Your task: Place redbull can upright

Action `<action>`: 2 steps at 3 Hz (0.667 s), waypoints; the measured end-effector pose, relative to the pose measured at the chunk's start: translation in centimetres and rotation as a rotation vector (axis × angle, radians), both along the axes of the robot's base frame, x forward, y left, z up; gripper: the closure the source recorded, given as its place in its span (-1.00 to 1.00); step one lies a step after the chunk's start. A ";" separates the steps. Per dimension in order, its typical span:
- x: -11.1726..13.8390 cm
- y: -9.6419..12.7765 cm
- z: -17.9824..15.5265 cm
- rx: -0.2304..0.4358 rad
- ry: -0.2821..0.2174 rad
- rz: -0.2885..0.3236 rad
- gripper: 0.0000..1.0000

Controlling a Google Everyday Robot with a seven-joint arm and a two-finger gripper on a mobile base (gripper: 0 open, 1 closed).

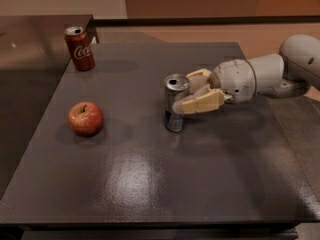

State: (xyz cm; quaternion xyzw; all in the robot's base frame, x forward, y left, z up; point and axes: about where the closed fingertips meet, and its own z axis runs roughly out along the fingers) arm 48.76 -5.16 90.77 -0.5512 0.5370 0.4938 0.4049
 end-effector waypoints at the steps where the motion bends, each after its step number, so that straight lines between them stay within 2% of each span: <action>1: 0.0 0.2 0.0 0.000 -0.001 0.003 -1.00; 2: 0.0 0.2 0.0 0.000 -0.001 0.003 -1.00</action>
Offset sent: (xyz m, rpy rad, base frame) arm -0.0002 0.0018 0.0004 0.0001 -0.0006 0.0028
